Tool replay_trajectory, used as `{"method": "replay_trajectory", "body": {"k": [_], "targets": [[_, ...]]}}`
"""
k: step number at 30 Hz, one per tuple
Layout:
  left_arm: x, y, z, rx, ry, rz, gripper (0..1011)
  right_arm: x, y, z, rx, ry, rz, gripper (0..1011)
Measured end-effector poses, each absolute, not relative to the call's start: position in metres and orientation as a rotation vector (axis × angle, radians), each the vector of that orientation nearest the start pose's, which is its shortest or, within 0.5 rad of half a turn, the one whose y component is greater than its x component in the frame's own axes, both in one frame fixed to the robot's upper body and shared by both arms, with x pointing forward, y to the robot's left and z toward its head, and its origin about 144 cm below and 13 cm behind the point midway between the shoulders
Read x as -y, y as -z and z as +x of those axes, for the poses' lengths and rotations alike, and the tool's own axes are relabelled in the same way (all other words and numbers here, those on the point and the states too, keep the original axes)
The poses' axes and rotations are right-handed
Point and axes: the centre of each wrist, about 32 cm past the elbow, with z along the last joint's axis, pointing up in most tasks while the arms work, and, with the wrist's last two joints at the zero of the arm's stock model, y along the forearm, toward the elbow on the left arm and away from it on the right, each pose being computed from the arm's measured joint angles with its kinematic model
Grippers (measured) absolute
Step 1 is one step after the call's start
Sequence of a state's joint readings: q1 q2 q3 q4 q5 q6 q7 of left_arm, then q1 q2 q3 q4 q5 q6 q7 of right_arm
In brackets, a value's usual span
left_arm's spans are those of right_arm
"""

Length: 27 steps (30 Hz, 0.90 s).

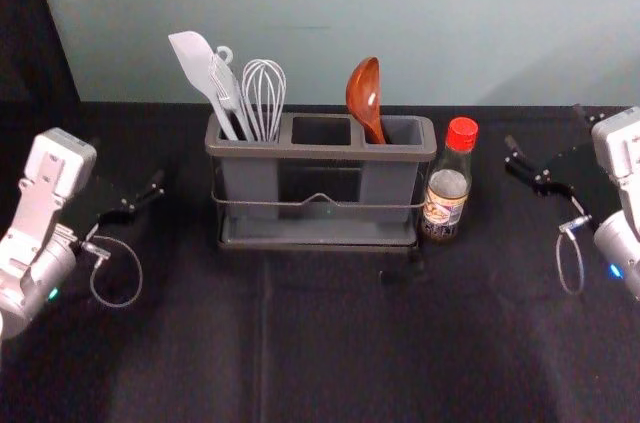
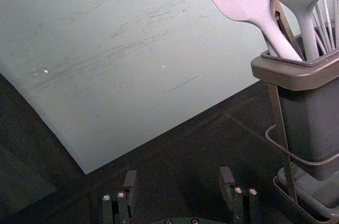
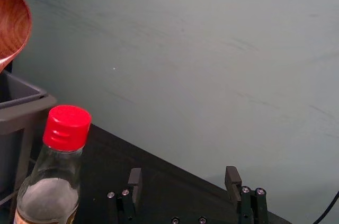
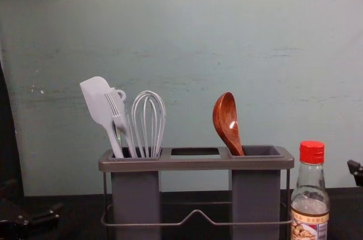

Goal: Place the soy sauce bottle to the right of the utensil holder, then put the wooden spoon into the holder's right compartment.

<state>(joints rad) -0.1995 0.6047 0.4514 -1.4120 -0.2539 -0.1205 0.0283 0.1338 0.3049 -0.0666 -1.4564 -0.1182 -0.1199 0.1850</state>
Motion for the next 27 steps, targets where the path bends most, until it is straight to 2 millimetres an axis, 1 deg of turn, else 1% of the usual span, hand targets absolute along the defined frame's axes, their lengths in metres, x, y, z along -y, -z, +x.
{"method": "replay_trajectory", "body": {"k": [27], "targets": [[-0.3097,-1.1398,0.4886,0.285,-1.248,0.304,1000,0.3075,-1.1539,0.4959,0.383,1.264,-0.301,1003]]}}
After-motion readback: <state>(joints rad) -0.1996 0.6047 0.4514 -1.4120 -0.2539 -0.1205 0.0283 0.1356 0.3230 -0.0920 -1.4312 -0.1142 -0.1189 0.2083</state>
